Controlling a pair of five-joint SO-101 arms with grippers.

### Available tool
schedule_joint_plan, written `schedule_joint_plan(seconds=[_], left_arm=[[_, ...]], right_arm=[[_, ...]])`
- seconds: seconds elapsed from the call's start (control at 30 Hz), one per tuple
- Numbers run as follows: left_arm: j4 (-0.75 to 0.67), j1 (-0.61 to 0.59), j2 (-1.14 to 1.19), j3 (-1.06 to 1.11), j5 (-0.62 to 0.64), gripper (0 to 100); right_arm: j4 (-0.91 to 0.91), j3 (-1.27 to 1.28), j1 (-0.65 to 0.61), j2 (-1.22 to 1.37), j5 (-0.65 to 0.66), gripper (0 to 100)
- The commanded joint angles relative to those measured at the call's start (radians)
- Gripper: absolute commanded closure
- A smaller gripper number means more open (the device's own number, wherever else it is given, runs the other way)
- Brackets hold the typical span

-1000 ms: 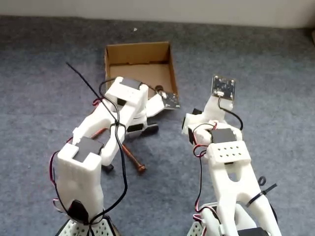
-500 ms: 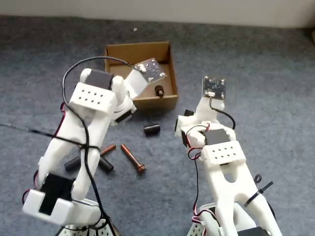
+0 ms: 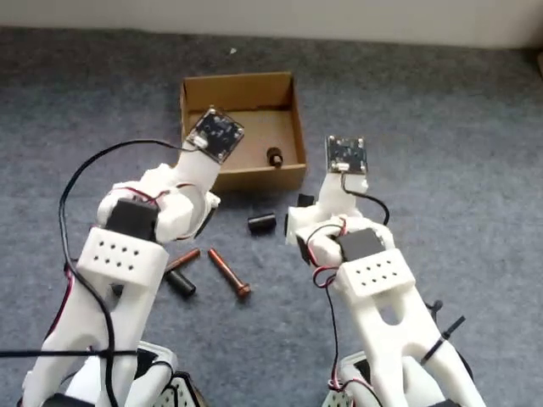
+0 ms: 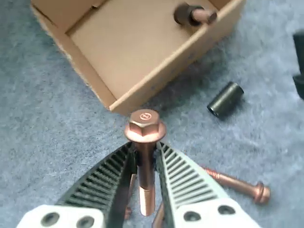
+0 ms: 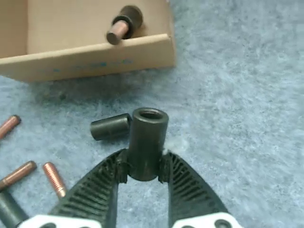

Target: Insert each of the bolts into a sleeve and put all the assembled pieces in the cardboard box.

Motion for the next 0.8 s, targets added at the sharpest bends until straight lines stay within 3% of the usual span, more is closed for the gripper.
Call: schedule_joint_plan(seconds=[0.0,0.33,0.47,0.77], left_arm=[[-0.072,-0.012,-0.108,0.036,0.107,100],[-0.109,-0.012,-0.321,0.076,0.192,100],[-0.109,-0.005,-0.392,0.076,0.244,100],[-0.187,0.067,-0.486,0.188,0.344,100]], right_arm=[[0.051,0.007,-0.047,-0.12,0.012,99.2],[-0.213,0.329,-0.171,-0.403,0.015,99.3],[-0.232,0.371,-0.188,-0.455,0.094,99.3],[-0.232,0.381,-0.254,-0.538,0.104,99.3]])
